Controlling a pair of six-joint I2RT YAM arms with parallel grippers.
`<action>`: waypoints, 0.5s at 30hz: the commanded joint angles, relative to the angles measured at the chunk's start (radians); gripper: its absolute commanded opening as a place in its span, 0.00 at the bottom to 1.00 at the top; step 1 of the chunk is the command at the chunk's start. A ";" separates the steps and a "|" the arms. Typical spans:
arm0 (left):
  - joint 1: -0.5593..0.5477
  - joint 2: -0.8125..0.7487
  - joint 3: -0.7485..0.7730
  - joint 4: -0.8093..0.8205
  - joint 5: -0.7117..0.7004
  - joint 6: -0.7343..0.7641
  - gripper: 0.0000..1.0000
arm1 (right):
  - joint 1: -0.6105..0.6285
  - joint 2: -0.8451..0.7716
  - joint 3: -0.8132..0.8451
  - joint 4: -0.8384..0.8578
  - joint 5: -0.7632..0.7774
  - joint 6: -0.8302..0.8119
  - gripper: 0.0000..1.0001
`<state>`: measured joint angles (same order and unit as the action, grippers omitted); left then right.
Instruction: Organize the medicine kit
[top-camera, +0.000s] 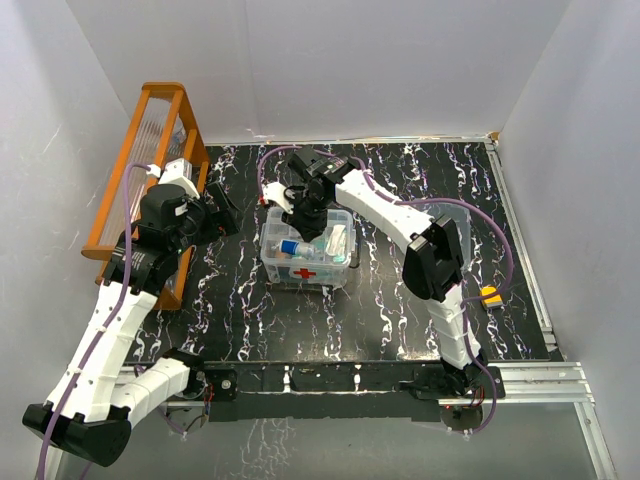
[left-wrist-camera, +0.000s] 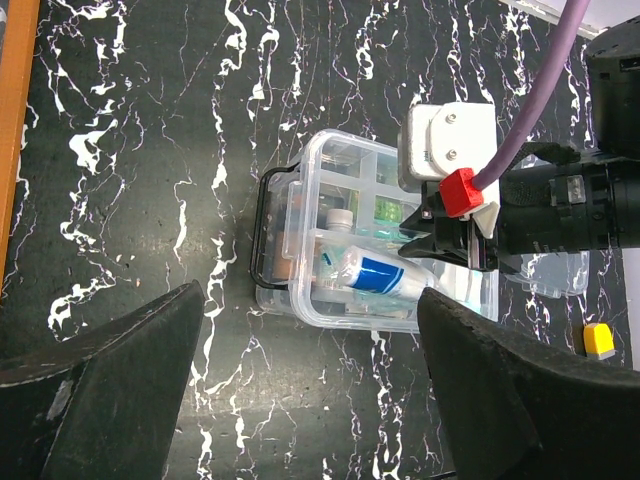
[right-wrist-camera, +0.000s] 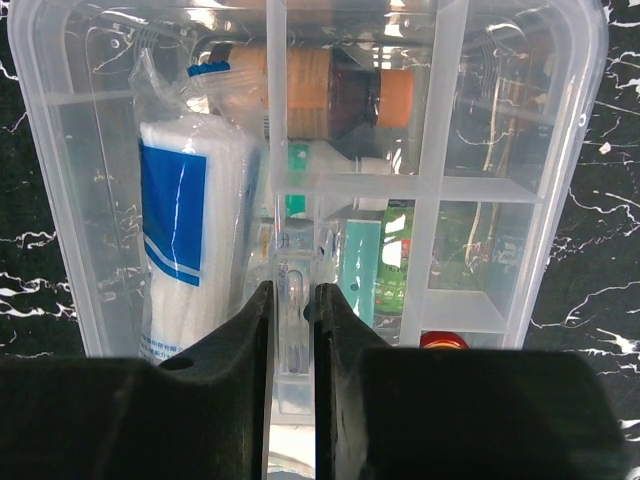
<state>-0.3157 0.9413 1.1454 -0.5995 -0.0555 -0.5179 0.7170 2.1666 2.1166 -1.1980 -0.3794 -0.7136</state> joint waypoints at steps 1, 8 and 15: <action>0.000 -0.002 -0.001 0.008 0.003 0.001 0.87 | -0.007 -0.011 -0.023 0.087 -0.048 -0.014 0.00; 0.000 -0.006 -0.003 0.007 0.002 0.003 0.87 | -0.013 -0.019 -0.059 0.123 -0.069 -0.002 0.00; -0.001 -0.007 -0.001 0.005 0.004 0.003 0.87 | -0.019 -0.049 -0.072 0.133 -0.032 0.047 0.06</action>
<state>-0.3157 0.9417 1.1454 -0.5995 -0.0555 -0.5175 0.7040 2.1475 2.0583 -1.1282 -0.4210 -0.7006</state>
